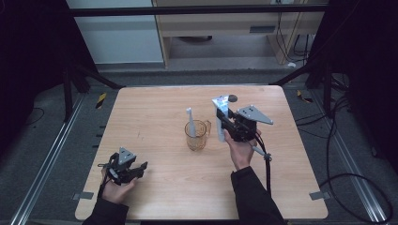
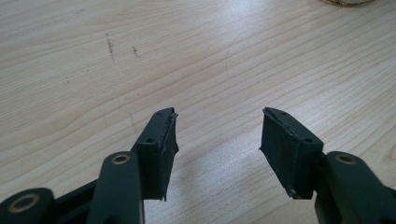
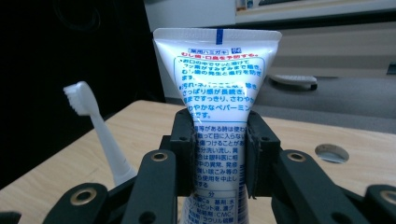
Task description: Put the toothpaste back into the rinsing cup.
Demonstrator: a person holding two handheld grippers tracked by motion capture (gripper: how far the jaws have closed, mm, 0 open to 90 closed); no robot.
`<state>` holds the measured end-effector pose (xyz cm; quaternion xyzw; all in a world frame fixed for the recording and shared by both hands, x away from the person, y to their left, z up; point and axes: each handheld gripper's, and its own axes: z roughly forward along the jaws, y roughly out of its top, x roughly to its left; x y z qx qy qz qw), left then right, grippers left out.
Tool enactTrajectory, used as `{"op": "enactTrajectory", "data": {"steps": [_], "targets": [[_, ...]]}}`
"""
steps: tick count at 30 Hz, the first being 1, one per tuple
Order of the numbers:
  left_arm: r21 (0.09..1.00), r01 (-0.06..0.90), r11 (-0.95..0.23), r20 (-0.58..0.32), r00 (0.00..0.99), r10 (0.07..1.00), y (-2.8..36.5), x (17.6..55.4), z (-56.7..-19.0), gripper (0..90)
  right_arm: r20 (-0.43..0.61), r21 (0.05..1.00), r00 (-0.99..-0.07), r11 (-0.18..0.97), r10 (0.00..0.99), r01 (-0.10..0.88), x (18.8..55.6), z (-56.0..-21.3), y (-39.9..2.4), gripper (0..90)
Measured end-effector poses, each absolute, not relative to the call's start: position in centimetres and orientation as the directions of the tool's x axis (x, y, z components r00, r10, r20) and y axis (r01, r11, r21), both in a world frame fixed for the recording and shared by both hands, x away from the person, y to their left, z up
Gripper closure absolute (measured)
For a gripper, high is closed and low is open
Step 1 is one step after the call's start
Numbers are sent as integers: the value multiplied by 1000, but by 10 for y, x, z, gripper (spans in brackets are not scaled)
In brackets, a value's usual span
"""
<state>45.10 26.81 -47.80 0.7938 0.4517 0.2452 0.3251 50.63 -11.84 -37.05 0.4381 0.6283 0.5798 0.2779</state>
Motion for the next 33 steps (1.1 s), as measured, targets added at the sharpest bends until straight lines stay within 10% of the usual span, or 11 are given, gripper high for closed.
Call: {"op": "enactTrajectory", "data": {"steps": [33], "targets": [[746,550,-375,95,470,877,269,451,-477,449,170,982,-490,-107,855,154,551,-375,-66,691]]}}
